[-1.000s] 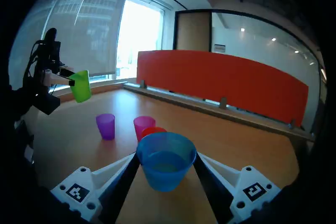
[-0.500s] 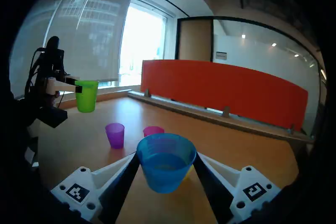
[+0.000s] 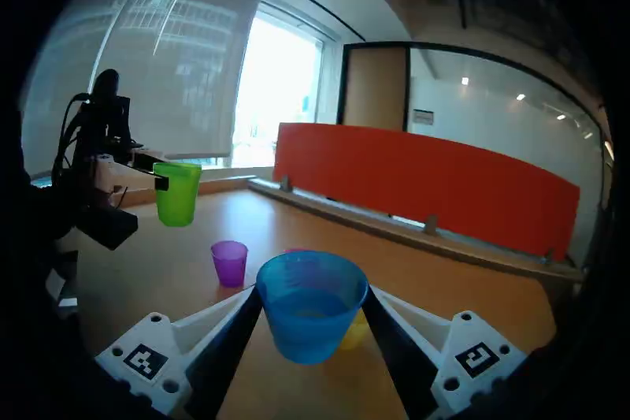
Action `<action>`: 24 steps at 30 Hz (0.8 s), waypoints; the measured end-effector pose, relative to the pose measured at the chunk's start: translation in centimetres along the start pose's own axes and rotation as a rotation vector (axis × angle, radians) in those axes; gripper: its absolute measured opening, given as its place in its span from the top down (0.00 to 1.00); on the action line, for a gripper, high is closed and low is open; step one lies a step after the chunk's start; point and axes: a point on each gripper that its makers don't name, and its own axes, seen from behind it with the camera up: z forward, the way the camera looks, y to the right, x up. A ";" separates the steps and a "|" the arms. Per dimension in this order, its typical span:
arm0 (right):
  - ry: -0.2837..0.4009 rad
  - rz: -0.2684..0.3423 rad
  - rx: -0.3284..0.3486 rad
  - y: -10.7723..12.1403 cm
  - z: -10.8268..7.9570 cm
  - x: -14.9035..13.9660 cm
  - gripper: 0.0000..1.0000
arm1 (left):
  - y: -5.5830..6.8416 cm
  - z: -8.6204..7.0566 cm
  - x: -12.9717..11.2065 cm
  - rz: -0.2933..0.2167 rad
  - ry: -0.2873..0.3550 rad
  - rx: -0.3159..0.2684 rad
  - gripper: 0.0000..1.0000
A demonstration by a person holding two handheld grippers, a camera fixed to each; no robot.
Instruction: Pour water
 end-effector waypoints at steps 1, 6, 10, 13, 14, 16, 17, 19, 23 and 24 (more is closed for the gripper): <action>0.004 -0.002 0.002 -0.2 0.0 0.2 0.09 | 0.1 0.0 0.0 0.000 0.000 -0.001 0.12; 0.033 -0.008 0.016 -1.0 0.2 1.4 0.09 | 0.3 0.0 0.0 0.003 -0.001 -0.007 0.12; 0.066 -0.001 0.027 -1.7 0.6 2.6 0.09 | 0.7 0.1 0.2 0.006 0.001 -0.014 0.12; 0.092 0.005 0.039 -2.2 0.8 3.4 0.09 | 1.0 0.1 0.2 0.008 0.000 -0.023 0.12; 0.099 0.006 0.042 -2.4 0.9 3.7 0.09 | 1.1 0.1 0.2 0.010 -0.001 -0.025 0.12; 0.114 0.009 0.048 -2.7 1.1 4.1 0.09 | 1.3 0.2 0.2 0.014 -0.003 -0.028 0.12; 0.120 0.010 0.051 -2.9 1.2 4.4 0.09 | 1.3 0.3 0.2 0.016 -0.004 -0.029 0.12; 0.132 0.015 0.058 -3.2 1.4 4.7 0.09 | 1.4 0.3 0.1 0.017 -0.004 -0.032 0.12; 0.148 0.025 0.074 -3.9 1.9 5.4 0.09 | 1.7 0.5 -0.2 0.017 -0.008 -0.041 0.12; 0.151 0.027 0.079 -4.1 2.0 5.6 0.09 | 1.8 0.5 -0.2 0.018 -0.010 -0.044 0.12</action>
